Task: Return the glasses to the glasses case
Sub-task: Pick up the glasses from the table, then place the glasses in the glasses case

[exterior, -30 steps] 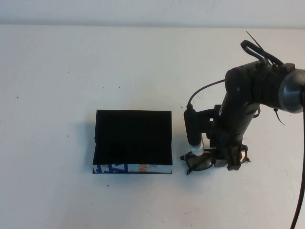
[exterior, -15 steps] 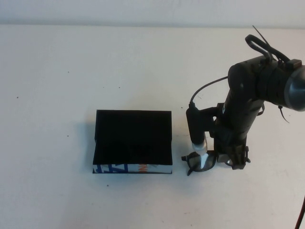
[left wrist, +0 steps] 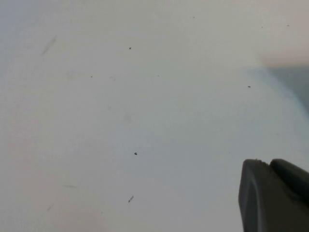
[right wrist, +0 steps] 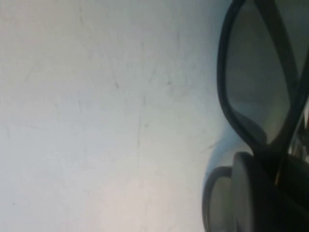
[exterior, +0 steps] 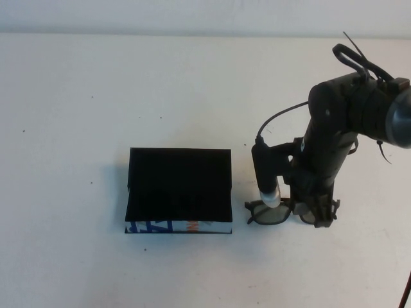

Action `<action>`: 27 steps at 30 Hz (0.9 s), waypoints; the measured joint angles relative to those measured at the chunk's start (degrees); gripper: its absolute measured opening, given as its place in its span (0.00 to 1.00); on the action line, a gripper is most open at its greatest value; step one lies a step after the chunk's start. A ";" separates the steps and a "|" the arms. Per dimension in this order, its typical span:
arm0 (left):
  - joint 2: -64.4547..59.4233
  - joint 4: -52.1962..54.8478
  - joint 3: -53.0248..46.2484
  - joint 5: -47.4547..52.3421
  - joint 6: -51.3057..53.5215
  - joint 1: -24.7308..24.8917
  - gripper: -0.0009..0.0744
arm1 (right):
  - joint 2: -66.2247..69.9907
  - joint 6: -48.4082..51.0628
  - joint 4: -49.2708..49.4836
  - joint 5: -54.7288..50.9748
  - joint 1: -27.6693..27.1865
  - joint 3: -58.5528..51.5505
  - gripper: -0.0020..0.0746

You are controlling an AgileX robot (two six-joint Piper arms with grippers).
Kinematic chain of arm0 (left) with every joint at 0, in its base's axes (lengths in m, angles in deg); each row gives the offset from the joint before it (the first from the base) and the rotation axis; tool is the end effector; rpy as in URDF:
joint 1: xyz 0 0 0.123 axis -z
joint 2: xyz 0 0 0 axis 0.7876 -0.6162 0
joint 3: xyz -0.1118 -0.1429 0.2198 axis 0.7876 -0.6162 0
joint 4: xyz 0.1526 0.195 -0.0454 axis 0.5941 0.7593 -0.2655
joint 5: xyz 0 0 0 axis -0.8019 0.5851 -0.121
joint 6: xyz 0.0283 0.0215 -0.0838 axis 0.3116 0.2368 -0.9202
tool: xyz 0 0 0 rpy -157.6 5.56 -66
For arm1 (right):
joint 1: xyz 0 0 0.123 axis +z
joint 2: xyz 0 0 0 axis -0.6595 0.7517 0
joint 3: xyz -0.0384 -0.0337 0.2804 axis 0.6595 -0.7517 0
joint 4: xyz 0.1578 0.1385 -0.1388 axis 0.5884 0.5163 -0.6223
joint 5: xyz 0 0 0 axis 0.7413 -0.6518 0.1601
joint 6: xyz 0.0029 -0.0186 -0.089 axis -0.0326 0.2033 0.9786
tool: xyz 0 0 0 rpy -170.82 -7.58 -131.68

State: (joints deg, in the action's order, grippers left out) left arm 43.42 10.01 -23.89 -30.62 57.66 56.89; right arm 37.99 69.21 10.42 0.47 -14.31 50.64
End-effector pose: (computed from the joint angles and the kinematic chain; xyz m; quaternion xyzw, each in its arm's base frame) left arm 0.0523 -0.0029 0.1702 0.0477 0.8060 -0.0047 0.5900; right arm 0.3371 0.1693 0.1956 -0.7518 0.6570 -0.0297 0.0462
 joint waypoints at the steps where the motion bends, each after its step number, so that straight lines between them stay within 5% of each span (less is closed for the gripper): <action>1: 0.00 0.00 0.00 0.00 0.00 0.00 0.01 | 0.00 0.00 0.11 -0.30 0.00 0.09 0.09; 10: 0.00 0.00 0.00 0.00 0.00 0.00 0.01 | -4.10 -6.93 3.56 -6.03 3.53 1.83 0.04; 27: 0.00 0.00 0.00 0.00 0.00 0.00 0.01 | 5.86 -19.13 2.14 -12.25 17.07 28.92 0.04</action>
State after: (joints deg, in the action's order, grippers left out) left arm 43.42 10.01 -23.89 -30.62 57.66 56.89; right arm 43.85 50.08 12.56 -11.78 2.76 79.55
